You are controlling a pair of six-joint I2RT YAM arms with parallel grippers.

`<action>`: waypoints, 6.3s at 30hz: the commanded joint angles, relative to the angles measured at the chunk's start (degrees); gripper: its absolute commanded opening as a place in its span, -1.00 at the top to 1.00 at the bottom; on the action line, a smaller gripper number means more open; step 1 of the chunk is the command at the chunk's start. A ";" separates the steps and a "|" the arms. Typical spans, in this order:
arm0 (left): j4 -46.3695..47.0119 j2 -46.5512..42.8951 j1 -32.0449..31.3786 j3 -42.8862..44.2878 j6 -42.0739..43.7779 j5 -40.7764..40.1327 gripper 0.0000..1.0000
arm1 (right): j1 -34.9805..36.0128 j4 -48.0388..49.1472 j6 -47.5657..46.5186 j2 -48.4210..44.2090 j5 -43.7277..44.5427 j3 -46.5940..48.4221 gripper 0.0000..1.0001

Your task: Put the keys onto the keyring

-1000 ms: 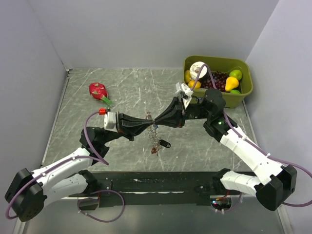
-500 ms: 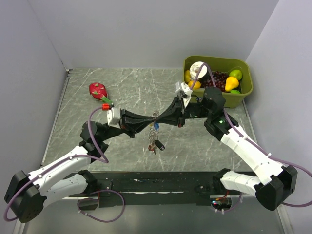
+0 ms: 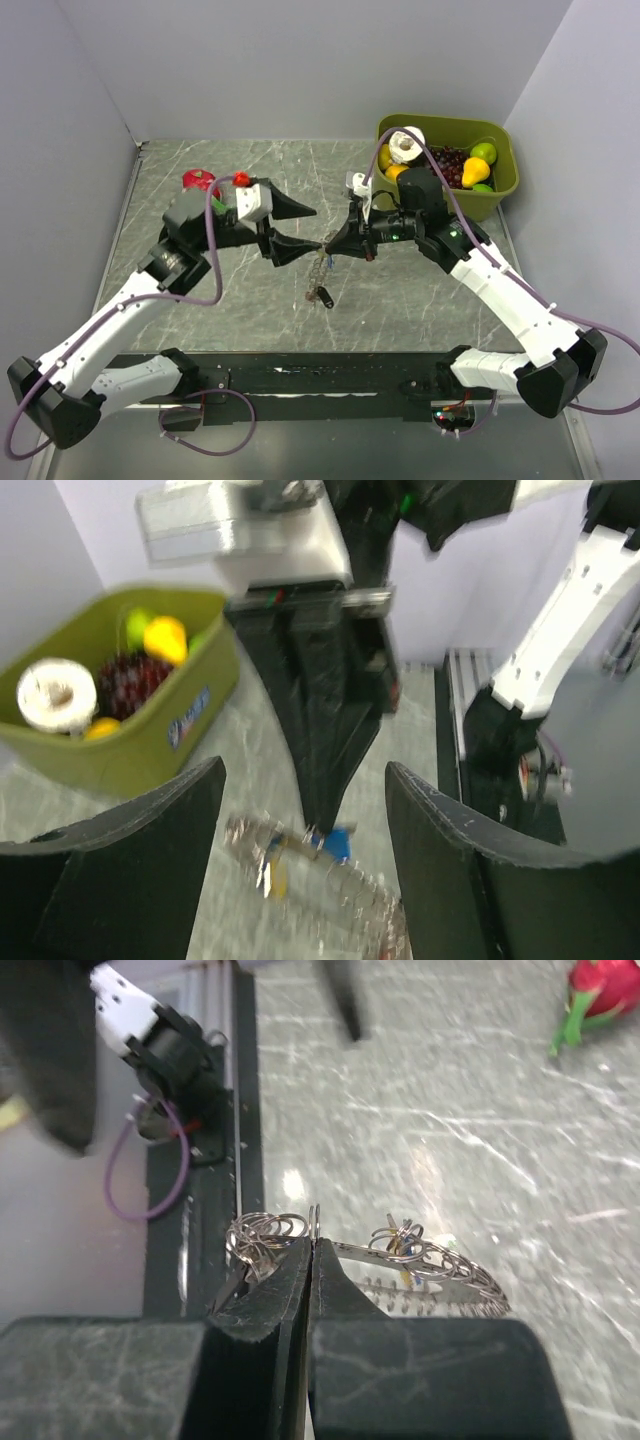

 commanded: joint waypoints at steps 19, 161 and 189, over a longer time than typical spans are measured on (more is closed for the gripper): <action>-36.47 16.88 1.05 17.38 17.04 12.68 0.03 | 0.21 -5.51 -5.77 0.85 -2.94 1.76 1.00; 28.21 1.76 -0.10 -11.71 -12.22 6.70 0.98 | -3.75 22.88 6.54 -19.62 5.69 -16.88 -0.39; 29.62 4.23 -0.10 -10.13 -14.07 10.39 0.98 | -3.22 30.01 15.25 -7.76 -9.27 -11.69 1.00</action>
